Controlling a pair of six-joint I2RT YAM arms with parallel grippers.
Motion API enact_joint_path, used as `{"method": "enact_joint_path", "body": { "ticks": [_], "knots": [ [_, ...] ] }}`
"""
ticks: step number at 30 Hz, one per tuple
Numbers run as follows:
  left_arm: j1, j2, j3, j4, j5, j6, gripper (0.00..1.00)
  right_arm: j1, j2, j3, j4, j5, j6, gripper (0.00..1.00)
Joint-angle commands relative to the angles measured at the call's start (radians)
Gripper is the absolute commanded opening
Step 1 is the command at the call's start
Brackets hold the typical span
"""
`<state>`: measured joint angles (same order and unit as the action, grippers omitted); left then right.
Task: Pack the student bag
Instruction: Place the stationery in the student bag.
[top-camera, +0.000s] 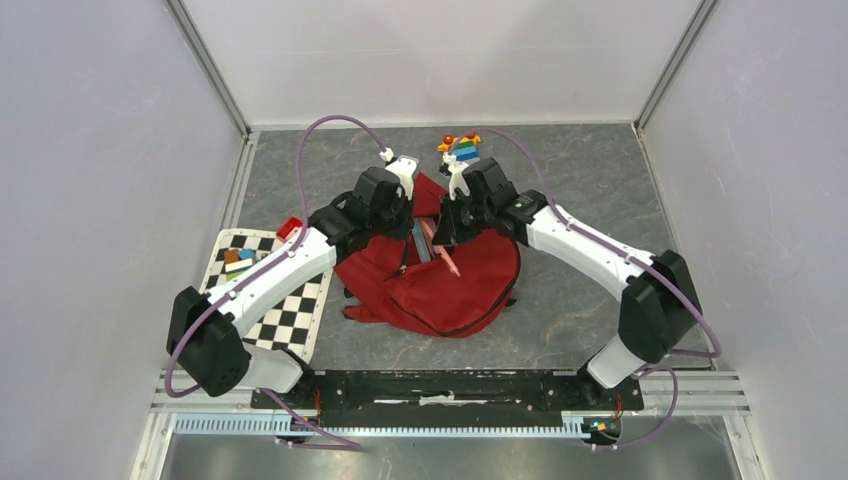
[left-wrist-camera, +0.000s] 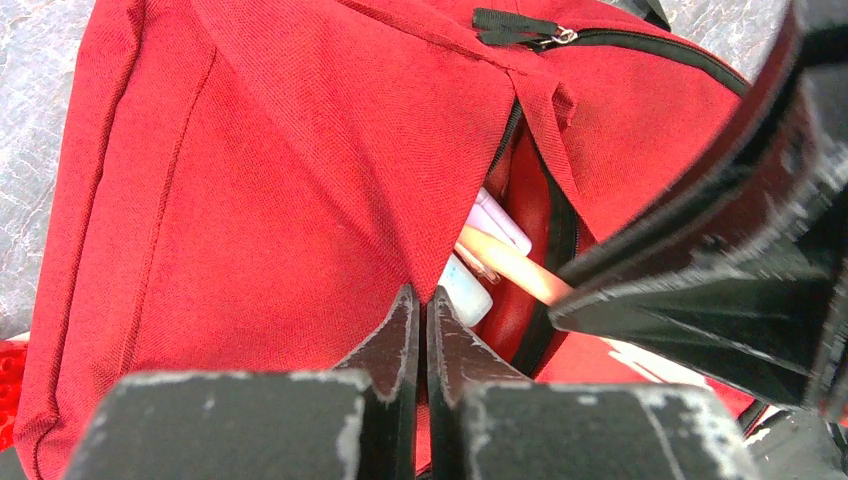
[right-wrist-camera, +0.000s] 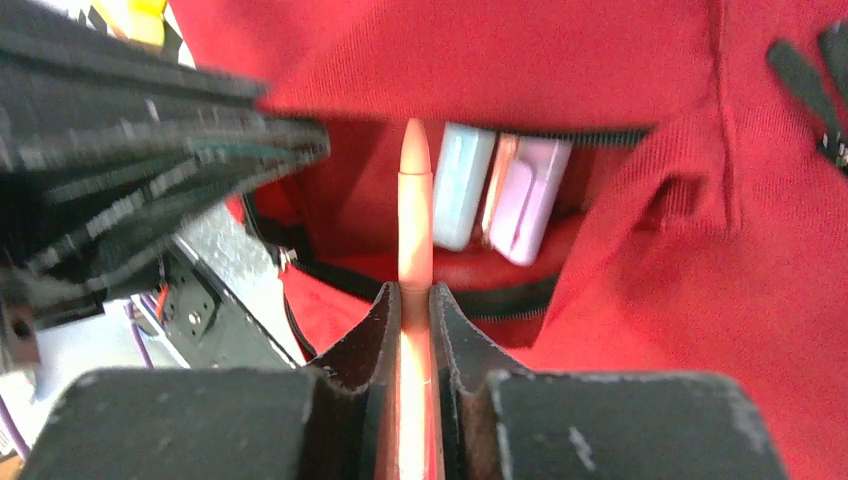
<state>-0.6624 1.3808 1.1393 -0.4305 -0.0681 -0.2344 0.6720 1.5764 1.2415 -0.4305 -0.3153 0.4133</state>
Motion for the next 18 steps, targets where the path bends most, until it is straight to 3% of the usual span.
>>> {"method": "enact_joint_path", "body": {
  "ticks": [1,9,18],
  "knots": [
    [0.003,-0.042,0.008,0.045,0.019,0.020,0.02,-0.002,0.079,0.125,0.062,0.041,0.046,0.00],
    [0.003,-0.035,0.008,0.047,0.023,0.018,0.02,0.012,0.139,0.089,0.307,0.126,0.121,0.00],
    [0.003,-0.031,0.007,0.047,0.019,0.018,0.02,0.062,0.175,-0.002,0.535,0.308,0.080,0.00]
  ]
}}
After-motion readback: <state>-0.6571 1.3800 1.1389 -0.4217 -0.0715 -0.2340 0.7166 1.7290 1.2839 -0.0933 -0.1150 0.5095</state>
